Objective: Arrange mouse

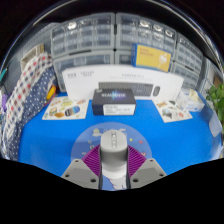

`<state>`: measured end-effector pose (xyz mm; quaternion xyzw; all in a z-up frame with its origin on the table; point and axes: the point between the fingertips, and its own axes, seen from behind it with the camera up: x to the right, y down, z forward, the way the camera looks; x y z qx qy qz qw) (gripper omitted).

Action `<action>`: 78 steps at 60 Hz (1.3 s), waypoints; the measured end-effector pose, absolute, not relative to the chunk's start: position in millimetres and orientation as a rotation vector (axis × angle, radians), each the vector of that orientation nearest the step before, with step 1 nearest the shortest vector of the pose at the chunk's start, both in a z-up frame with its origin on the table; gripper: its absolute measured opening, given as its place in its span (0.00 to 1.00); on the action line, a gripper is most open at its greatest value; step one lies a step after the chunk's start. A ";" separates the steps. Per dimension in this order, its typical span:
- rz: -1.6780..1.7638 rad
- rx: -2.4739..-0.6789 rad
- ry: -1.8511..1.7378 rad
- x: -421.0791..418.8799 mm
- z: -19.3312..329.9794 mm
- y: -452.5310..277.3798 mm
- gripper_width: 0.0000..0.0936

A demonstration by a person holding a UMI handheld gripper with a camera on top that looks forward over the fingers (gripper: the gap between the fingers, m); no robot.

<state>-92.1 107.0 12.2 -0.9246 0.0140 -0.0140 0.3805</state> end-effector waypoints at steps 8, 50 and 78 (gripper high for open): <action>-0.038 -2.385 0.027 -89.8 -8.0 100.6 0.36; -0.060 -2.262 0.083 -113.3 125.6 64.1 0.85; 0.028 -2.157 0.072 -157.0 223.6 7.5 0.86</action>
